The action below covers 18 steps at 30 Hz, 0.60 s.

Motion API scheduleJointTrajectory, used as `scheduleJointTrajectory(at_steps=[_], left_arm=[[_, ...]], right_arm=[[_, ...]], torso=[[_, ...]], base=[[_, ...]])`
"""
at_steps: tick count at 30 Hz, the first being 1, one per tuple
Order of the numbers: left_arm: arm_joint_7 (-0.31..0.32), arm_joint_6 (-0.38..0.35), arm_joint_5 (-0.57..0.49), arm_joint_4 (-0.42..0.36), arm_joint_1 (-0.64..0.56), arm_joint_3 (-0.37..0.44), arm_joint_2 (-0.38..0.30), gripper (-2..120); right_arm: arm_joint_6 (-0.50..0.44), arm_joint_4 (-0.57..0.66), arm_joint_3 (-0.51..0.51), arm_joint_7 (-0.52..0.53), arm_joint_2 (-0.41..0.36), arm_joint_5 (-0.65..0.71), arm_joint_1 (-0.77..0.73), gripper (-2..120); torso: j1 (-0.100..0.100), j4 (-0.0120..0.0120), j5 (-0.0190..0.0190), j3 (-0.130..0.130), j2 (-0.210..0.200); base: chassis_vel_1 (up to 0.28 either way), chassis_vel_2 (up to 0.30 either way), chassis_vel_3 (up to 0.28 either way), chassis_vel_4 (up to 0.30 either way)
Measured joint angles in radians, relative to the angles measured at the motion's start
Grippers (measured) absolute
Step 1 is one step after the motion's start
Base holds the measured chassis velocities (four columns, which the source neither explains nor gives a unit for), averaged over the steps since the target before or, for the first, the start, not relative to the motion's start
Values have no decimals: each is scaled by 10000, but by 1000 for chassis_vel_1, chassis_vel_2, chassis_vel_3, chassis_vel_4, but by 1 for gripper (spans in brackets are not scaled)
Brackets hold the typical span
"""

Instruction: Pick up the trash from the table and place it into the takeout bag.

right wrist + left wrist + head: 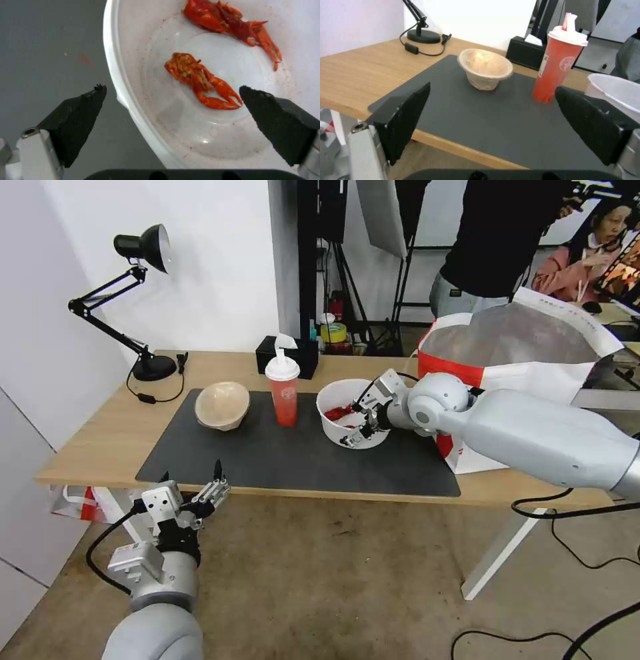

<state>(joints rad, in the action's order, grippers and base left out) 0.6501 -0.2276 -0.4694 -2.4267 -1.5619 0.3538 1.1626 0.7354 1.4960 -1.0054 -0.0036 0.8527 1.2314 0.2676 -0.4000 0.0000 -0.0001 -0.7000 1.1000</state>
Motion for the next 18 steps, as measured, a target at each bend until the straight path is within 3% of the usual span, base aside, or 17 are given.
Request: scheduleJointTrajectory(at_steps=[7,18], left_arm=[[7,1,-24,-68,-23,31,-41,100],[32,10,-50,-103,17,39,-57,100]], right_arm=[[0,-159,-7,-78,147,33,-23,80],[0,-402,-101,-288,290,28,-18,38]], torso=[[0,0,0,0,0],[0,0,0,0,0]], base=[[0,0,0,0],[0,0,0,0]])
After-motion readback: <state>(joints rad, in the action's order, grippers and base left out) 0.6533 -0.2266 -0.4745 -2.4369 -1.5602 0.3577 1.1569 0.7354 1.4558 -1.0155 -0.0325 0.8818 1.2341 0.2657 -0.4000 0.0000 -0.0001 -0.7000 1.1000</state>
